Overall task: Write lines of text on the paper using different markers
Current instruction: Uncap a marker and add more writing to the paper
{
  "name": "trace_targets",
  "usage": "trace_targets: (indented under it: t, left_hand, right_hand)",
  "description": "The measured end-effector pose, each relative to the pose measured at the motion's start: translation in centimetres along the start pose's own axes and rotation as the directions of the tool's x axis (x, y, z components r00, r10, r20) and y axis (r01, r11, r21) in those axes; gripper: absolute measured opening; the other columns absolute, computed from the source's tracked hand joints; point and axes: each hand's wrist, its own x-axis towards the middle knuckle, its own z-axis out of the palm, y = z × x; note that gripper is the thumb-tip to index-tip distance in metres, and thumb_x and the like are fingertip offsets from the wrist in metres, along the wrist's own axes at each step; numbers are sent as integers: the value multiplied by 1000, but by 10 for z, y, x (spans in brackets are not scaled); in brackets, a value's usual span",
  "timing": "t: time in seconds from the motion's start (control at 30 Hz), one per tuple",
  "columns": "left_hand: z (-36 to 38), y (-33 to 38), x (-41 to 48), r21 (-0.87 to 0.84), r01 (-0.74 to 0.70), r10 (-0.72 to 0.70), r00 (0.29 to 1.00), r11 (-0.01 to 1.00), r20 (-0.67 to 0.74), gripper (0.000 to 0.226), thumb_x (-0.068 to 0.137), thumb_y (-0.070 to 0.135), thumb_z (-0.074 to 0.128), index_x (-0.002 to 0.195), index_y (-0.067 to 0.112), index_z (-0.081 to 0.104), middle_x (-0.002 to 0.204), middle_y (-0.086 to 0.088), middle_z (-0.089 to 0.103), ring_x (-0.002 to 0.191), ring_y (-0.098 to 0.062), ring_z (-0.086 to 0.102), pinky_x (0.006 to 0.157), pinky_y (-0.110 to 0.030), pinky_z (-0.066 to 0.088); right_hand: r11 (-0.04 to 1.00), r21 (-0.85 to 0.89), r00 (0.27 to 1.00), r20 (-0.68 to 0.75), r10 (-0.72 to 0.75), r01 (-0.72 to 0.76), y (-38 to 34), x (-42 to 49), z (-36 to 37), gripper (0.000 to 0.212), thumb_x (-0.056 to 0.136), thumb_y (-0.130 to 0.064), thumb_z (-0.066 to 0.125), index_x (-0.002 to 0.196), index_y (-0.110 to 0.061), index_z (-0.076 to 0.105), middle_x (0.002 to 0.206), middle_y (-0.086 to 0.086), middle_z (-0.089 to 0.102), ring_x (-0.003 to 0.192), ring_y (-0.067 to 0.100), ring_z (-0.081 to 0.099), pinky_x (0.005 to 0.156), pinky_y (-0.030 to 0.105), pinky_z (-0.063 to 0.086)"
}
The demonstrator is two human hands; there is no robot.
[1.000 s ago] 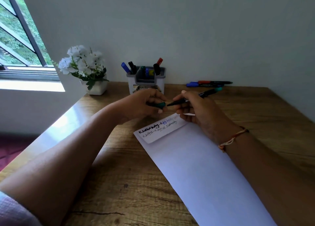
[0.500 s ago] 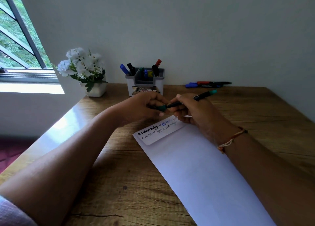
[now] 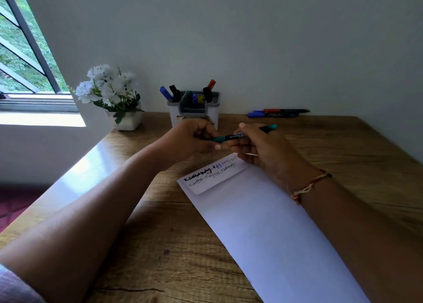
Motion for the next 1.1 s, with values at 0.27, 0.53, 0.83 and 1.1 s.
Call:
trace_targets:
  t: [0.27, 0.53, 0.83, 1.1]
  left_hand:
    - [5, 4, -2, -106, -17, 8, 996, 994, -85, 18, 74, 6, 79, 90, 9, 71, 88, -5, 76, 81, -14, 72, 71, -19, 56]
    - [4, 6, -4, -136, -110, 79, 973, 985, -216, 24, 68, 26, 80, 91, 22, 76, 93, -7, 75, 84, -15, 70, 79, -29, 59]
    - [-22, 13, 6, 180, -217, 276, 590, 959, -759, 18, 92, 18, 66, 105, 31, 66, 90, 7, 73, 86, -12, 71, 79, -32, 58]
    - [-39, 27, 38, 427, -52, 385, 538, 903, -750, 13, 93, 13, 65, 100, 19, 56, 80, 12, 58, 72, 1, 60, 60, -8, 45]
  right_hand:
    - [996, 74, 998, -21, -53, 54, -5, -3, -3, 25, 94, -37, 66, 91, -13, 72, 77, 7, 78, 63, 9, 71, 69, 25, 60]
    - [994, 87, 997, -31, -70, 73, 4, 0, 7, 50, 79, -65, 61, 100, -21, 72, 83, 1, 79, 74, 8, 75, 66, 23, 60]
    - [732, -576, 918, 85, -388, 362, 10, 0, 2, 39, 99, -50, 52, 82, -19, 68, 74, 7, 69, 70, 17, 64, 60, 27, 47]
    - [590, -706, 910, 204, -360, 392, 7, -1, 2, 35, 97, -50, 55, 93, -20, 71, 72, -4, 65, 65, 6, 57, 54, 19, 37]
